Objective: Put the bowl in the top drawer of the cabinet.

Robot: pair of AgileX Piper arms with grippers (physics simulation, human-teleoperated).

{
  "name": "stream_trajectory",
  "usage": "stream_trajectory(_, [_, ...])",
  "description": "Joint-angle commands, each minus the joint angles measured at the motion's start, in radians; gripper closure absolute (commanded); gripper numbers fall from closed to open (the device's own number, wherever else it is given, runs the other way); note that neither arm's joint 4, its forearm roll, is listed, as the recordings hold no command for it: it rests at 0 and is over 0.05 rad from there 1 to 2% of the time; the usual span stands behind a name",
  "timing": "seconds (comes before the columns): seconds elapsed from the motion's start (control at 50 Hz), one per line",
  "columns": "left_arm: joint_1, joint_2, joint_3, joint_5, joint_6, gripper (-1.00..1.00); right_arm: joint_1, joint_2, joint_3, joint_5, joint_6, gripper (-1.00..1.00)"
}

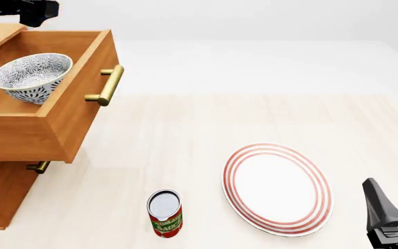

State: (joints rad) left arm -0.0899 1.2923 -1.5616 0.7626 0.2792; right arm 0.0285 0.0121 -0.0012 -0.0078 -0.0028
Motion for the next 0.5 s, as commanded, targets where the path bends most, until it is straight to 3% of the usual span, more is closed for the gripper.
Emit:
stream_trajectory(0.02, [-0.059, 0.013, -0.204, 0.096, 0.014, -1.00, 0.000, 0.000, 0.000, 0.000, 0.000, -1.00])
stream_trajectory(0.1, [-0.075, 0.018, -0.311, 0.134, 0.029, -1.00, 0.000, 0.000, 0.000, 0.000, 0.000, -1.00])
stream_trajectory(0.14, [-0.081, 0.027, -0.409, 0.173, 0.044, -1.00, 0.000, 0.000, 0.000, 0.000, 0.000, -1.00])
stream_trajectory(0.34, [-0.075, 0.036, -0.609, 0.257, 0.075, -1.00, 0.000, 0.000, 0.000, 0.000, 0.000, -1.00])
stream_trajectory(0.5, [-0.053, -0.019, -0.618, 0.235, 0.117, -1.00, 0.000, 0.000, 0.000, 0.000, 0.000, -1.00])
